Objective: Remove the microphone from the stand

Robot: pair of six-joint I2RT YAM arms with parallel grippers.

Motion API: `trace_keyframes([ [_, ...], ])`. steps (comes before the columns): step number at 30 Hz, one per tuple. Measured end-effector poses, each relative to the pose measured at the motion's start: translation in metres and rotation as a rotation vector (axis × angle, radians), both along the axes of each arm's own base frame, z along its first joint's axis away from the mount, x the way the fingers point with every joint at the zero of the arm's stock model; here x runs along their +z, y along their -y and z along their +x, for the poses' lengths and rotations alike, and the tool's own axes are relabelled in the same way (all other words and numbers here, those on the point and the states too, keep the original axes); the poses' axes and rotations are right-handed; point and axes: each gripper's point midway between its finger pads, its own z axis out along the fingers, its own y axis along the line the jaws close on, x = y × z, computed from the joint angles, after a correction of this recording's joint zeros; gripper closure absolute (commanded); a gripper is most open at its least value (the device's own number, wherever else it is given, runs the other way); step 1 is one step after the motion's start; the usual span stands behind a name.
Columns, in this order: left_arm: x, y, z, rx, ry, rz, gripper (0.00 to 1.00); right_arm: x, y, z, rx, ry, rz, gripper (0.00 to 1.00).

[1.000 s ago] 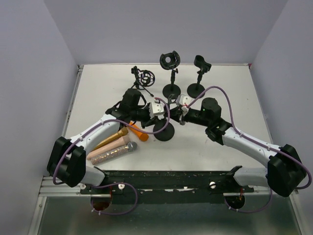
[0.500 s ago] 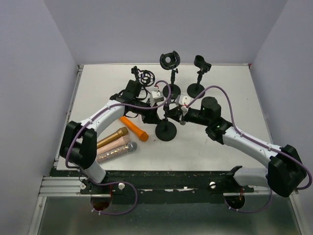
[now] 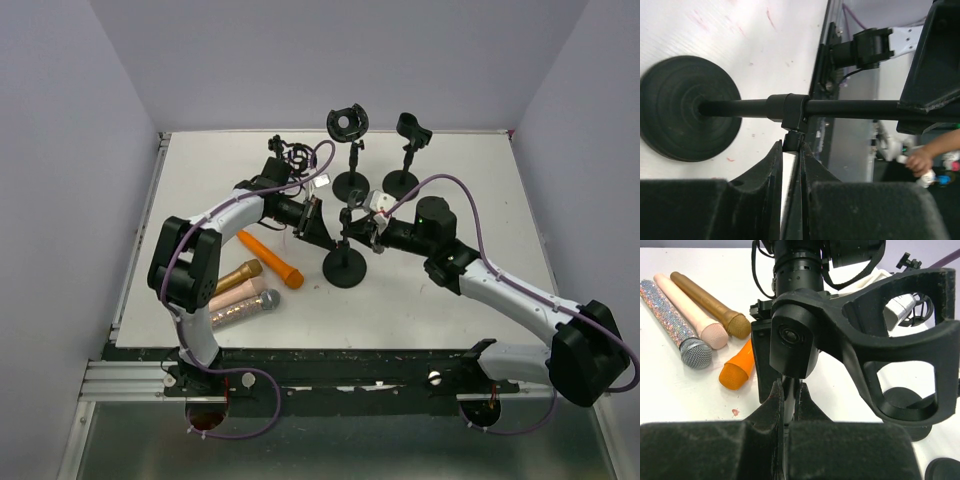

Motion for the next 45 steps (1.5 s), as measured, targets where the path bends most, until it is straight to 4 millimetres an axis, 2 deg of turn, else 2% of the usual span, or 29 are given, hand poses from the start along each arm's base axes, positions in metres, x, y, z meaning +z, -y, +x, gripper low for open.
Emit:
trace_keyframes([
  [5,0.001,0.001,0.000,0.039,-0.148,0.013,0.98,0.000,0.002,0.000,-0.005,-0.001,-0.004,0.99],
  [6,0.001,0.001,0.000,0.042,-0.160,0.016,0.88,0.000,0.002,0.000,-0.005,0.000,-0.003,0.99],
  [7,0.001,0.001,0.001,0.048,-0.179,0.019,0.74,0.000,0.002,0.000,-0.004,0.001,-0.004,0.99],
  [8,0.001,0.001,0.000,0.052,-0.191,0.023,0.66,0.000,0.002,0.000,-0.004,0.002,-0.004,0.99],
  [12,0.001,0.000,0.000,0.052,-0.148,0.055,0.52,0.000,0.002,0.000,-0.005,0.004,-0.005,0.99],
  [16,0.016,-0.013,-0.011,0.058,0.158,0.090,0.46,0.000,0.001,0.000,-0.003,0.010,-0.007,0.99],
  [19,0.048,-0.028,-0.021,0.076,0.512,0.072,0.45,0.000,0.001,0.000,-0.004,0.010,-0.008,1.00],
  [22,0.068,-0.037,-0.016,0.091,0.884,0.062,0.45,0.000,0.001,0.001,-0.005,0.010,-0.008,0.99],
  [26,0.055,-0.032,-0.013,0.036,1.229,0.086,0.45,0.000,0.000,0.003,-0.009,0.006,-0.005,0.99],
  [30,0.024,-0.019,-0.012,-0.095,1.526,0.128,0.45,0.000,-0.003,0.007,-0.016,-0.015,0.001,0.99],
  [33,0.019,-0.013,-0.005,-0.155,1.716,0.149,0.46,0.000,-0.006,0.010,-0.018,-0.036,0.005,0.99],
  [40,0.028,-0.009,0.012,-0.221,1.999,0.187,0.47,0.000,-0.008,0.019,-0.040,-0.104,0.026,0.99],
  [45,0.017,-0.008,0.011,-0.292,2.069,0.202,0.46,-0.001,-0.008,0.026,-0.058,-0.156,0.046,0.99],
])
